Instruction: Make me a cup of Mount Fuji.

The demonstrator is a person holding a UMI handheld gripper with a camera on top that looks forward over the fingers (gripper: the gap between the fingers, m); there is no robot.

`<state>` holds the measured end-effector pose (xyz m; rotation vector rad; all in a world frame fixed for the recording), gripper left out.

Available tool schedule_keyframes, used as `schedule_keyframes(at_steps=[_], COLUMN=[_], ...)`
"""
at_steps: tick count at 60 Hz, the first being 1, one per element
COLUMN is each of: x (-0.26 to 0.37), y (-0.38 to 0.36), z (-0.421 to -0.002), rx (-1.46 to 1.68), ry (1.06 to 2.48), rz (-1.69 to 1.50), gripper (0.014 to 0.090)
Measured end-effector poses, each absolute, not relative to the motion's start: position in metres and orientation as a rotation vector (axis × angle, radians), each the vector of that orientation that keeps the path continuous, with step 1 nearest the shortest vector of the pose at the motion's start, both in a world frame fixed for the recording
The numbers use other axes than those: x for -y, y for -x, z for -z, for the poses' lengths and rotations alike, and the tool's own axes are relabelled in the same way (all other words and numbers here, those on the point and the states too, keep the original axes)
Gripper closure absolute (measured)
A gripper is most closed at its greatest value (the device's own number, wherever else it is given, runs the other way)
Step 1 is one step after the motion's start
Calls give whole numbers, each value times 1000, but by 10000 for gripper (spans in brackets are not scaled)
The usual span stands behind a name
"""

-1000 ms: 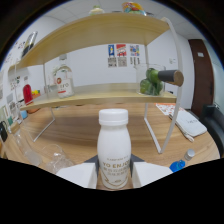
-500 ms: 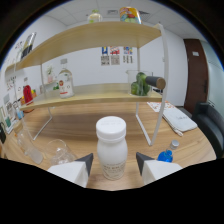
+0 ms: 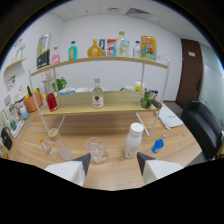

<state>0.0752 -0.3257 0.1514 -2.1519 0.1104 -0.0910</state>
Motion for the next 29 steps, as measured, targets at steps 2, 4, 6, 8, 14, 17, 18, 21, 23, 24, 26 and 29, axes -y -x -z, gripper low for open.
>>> schedule_keyframes(at_steps=[2,4,6,8,14,17,18,21,23,24,26,29], x=[328,331,333,335,340,342,343,344,344,345,344,343], y=[-67,-61,-56,-51,-38,-34,-33,-30,-29,-28,-27,-24], z=[-154,-155,-156,-155,-157,-158,-158,-157,-158,-158,-159,-159], rx=[-107,-108,-107,-105,-98,-97,-96,-87,-86,-86,-86,-89], ry=[2152,2151,2154,2160,2165,2169,2172,2178,2178,2178,2178,2179], rz=[87,88,87,85,85,81,81,91,94,95,92,83], gripper=[182,185,183,185,187,188,189,188,188,186,187,186])
